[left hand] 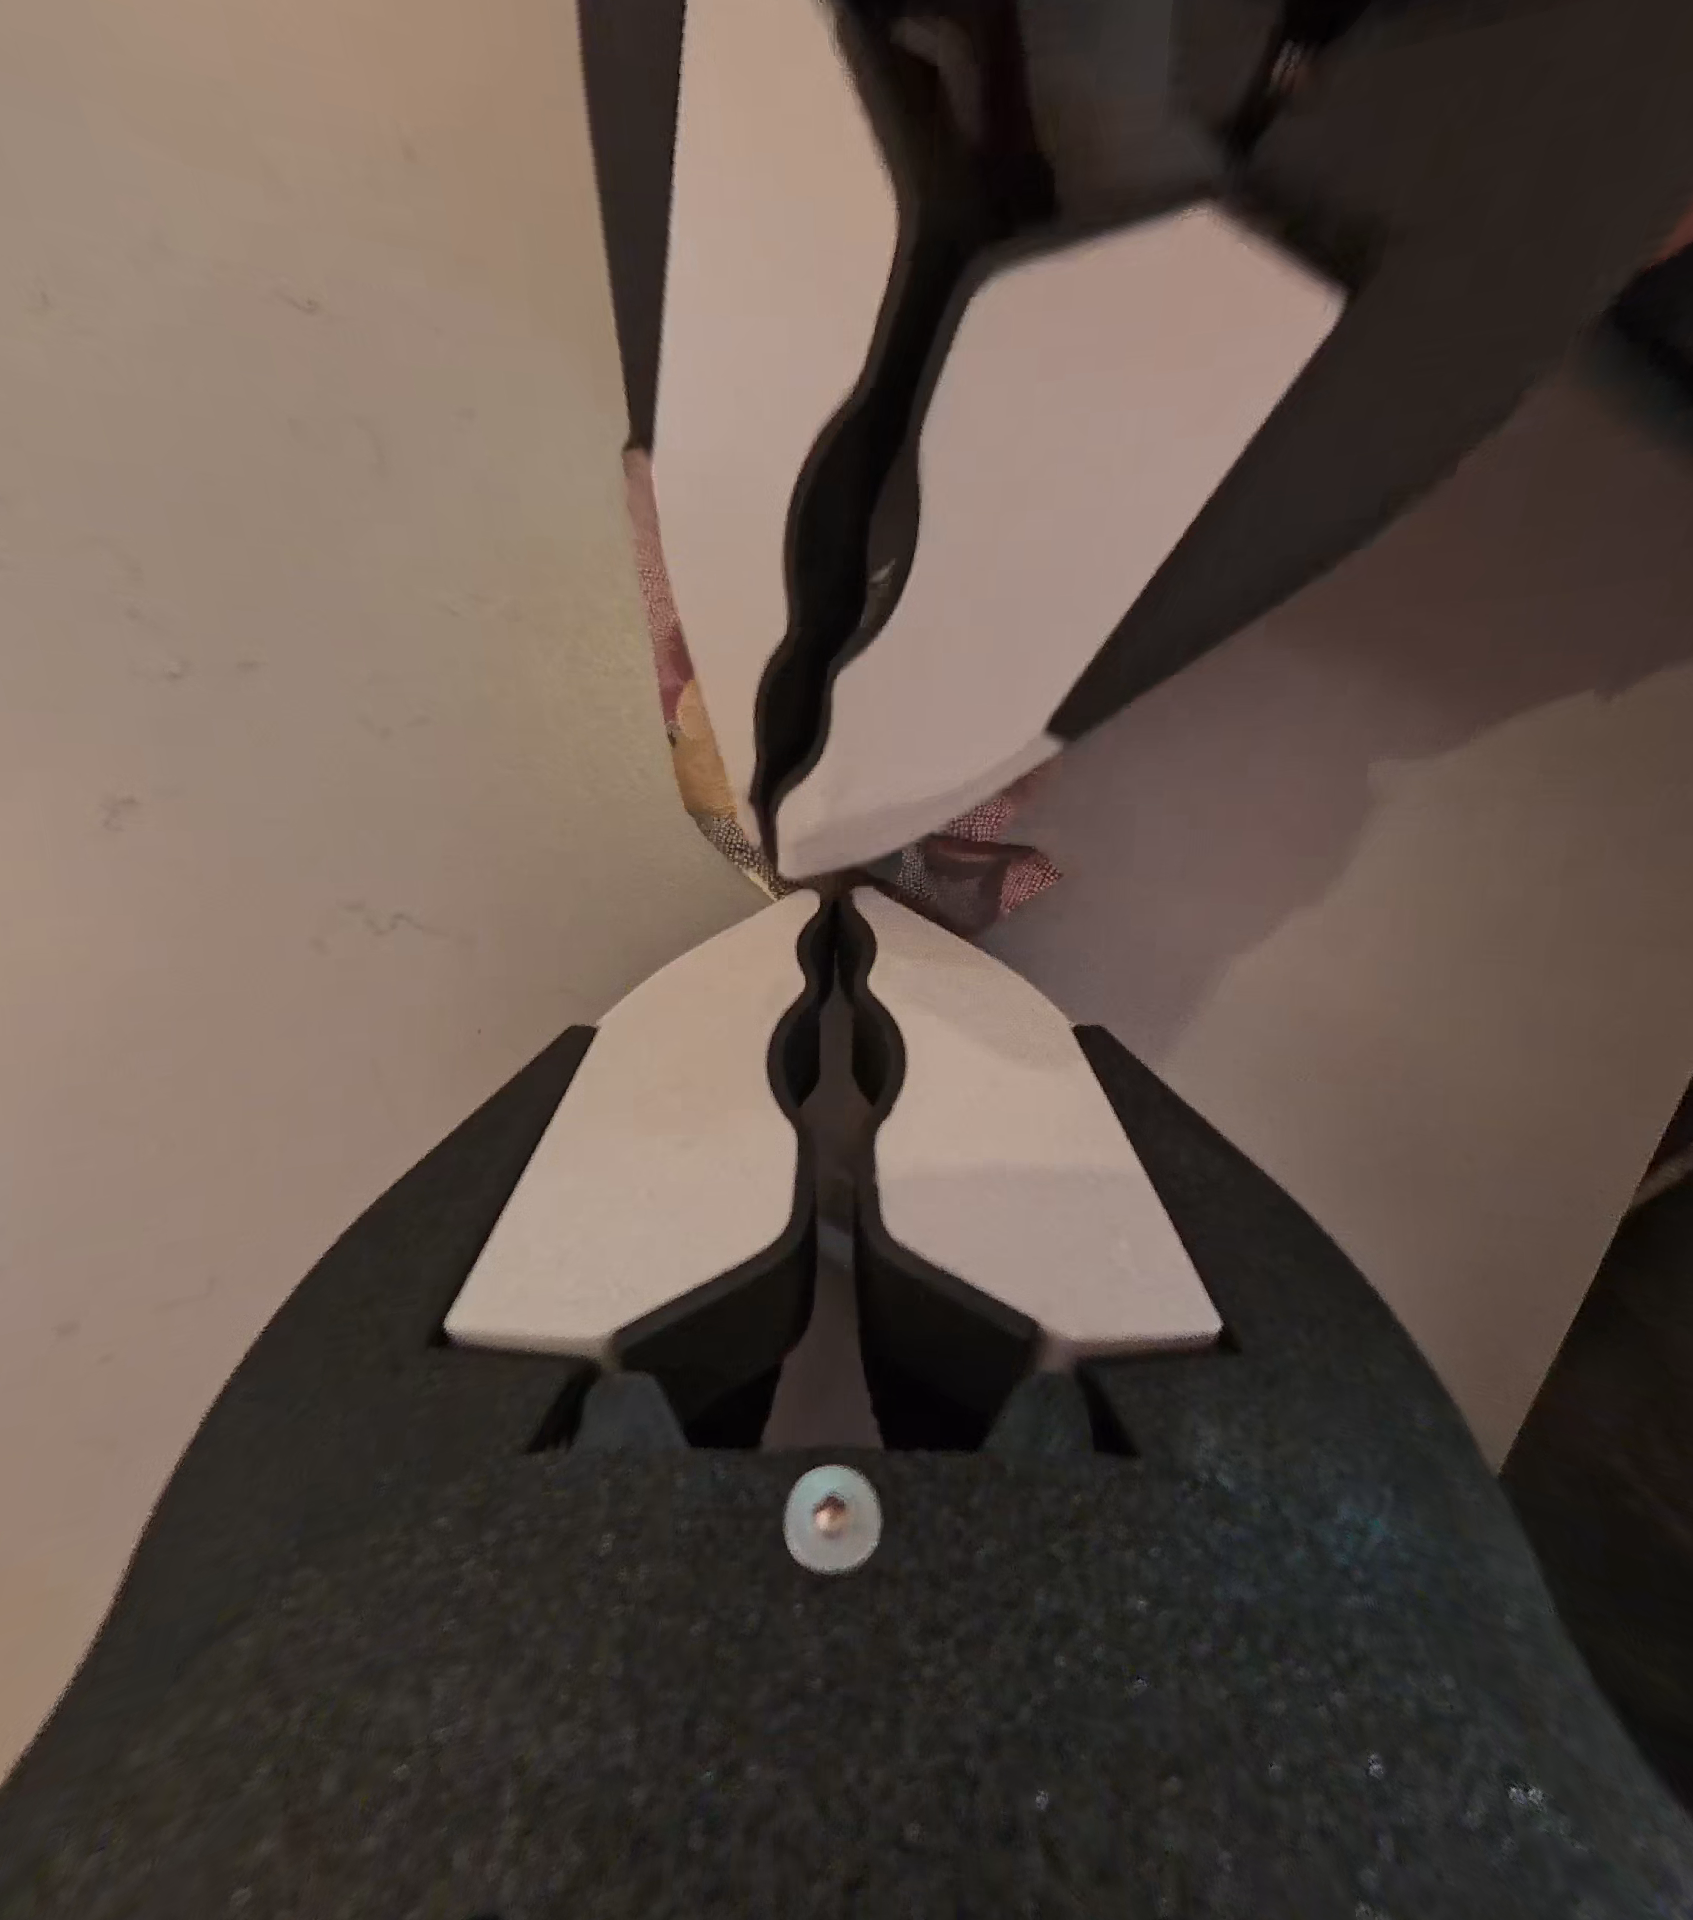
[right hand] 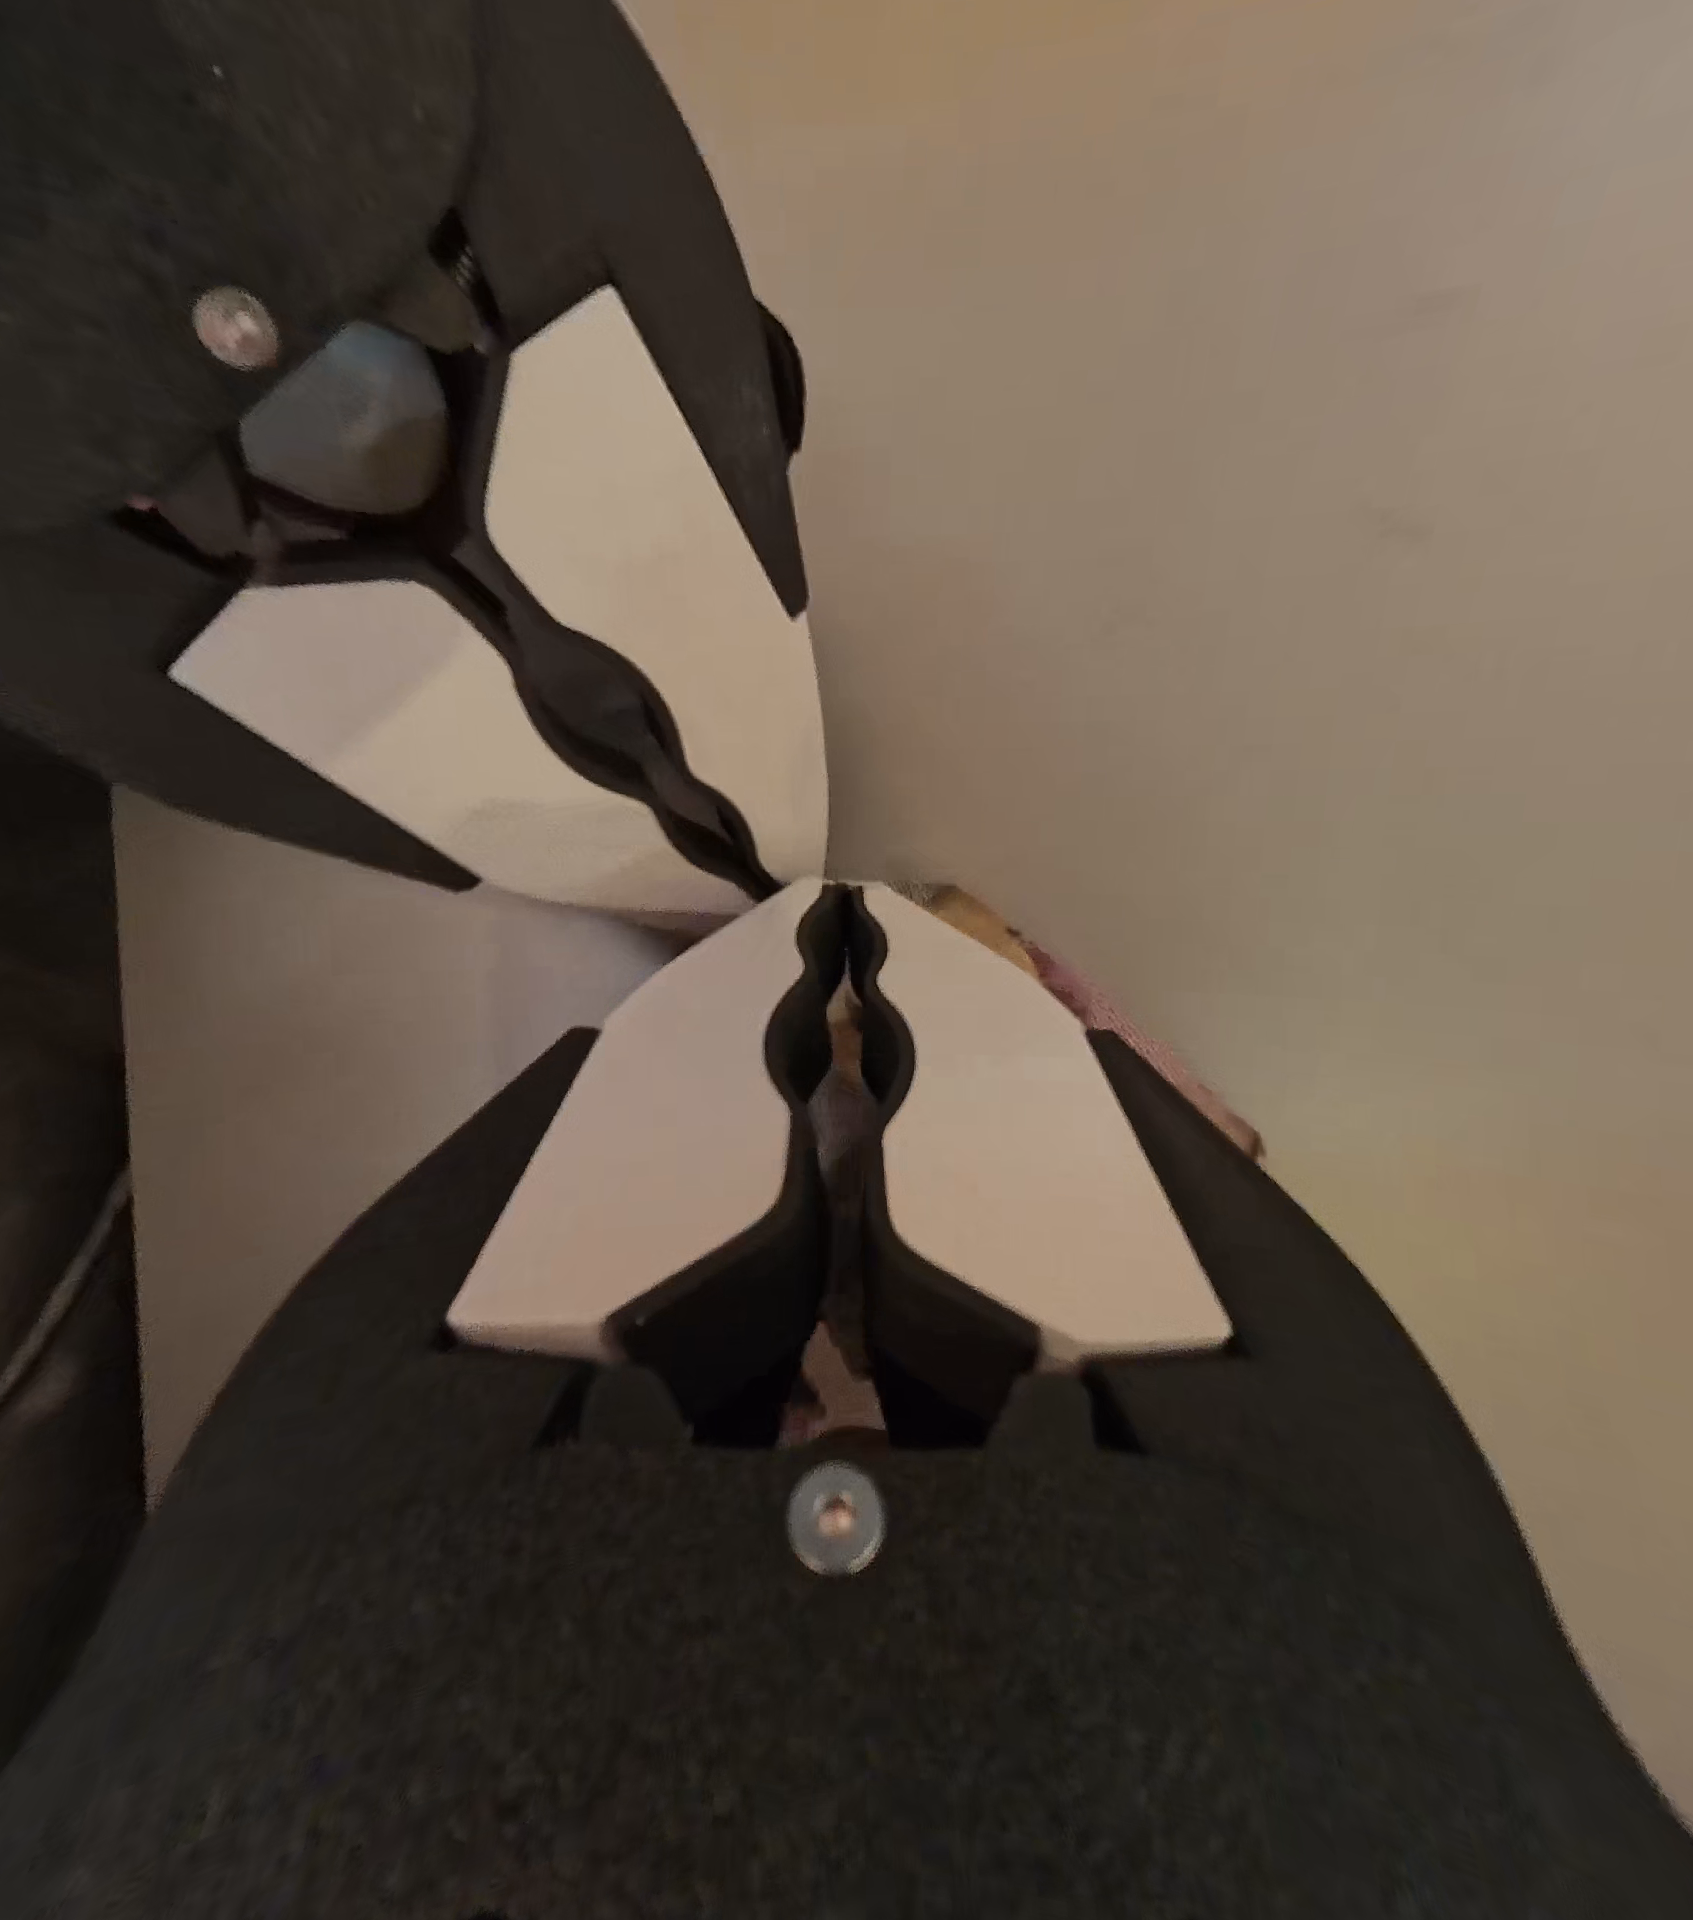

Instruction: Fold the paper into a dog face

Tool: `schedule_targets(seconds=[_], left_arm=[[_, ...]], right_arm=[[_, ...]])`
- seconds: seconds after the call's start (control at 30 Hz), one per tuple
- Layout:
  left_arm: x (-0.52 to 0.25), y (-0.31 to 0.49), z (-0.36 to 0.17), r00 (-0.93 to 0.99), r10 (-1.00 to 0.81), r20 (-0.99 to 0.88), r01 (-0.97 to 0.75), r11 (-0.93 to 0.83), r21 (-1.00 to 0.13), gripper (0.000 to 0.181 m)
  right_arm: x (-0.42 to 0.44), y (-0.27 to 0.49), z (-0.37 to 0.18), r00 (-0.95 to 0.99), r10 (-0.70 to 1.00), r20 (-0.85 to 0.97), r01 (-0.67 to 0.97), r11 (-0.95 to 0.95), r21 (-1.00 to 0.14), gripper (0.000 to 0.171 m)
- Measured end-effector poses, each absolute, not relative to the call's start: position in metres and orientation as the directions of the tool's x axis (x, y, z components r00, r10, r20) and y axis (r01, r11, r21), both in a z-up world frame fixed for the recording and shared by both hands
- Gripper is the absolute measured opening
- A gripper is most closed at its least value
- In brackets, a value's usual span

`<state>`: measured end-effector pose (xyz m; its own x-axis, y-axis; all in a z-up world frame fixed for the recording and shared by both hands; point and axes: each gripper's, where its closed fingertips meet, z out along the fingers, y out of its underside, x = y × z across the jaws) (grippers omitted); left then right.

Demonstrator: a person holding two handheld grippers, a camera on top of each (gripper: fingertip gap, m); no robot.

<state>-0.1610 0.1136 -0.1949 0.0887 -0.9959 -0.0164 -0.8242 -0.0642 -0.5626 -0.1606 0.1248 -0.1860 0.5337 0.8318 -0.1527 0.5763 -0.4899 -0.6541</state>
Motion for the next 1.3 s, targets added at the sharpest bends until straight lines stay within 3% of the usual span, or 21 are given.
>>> schedule_targets(seconds=[0.5, 0.67, 0.8, 0.97, 1.3], left_arm=[[-0.171, 0.105, -0.195, 0.16, -0.987, 0.016, -0.795, -0.138, -0.591, 0.0], [-0.187, 0.101, -0.194, 0.188, -0.982, 0.03, -0.82, -0.174, -0.545, 0.0], [-0.172, 0.108, -0.176, 0.215, -0.975, 0.058, -0.759, -0.204, -0.618, 0.0], [-0.155, 0.099, -0.195, 0.17, -0.983, 0.07, -0.802, -0.179, -0.57, 0.0], [-0.155, 0.096, -0.194, 0.195, -0.979, 0.06, -0.78, -0.192, -0.595, 0.0]], right_arm=[[-0.161, 0.132, -0.194, 0.589, 0.796, -0.138, 0.545, -0.518, -0.659, 0.0], [-0.161, 0.133, -0.194, 0.599, 0.787, -0.147, 0.535, -0.53, -0.658, 0.0], [-0.161, 0.133, -0.194, 0.601, 0.787, -0.137, 0.537, -0.525, -0.66, 0.0], [-0.161, 0.133, -0.194, 0.61, 0.777, -0.156, 0.525, -0.544, -0.654, 0.0], [-0.153, 0.144, -0.194, 0.685, 0.711, -0.157, 0.469, -0.596, -0.651, 0.0]])
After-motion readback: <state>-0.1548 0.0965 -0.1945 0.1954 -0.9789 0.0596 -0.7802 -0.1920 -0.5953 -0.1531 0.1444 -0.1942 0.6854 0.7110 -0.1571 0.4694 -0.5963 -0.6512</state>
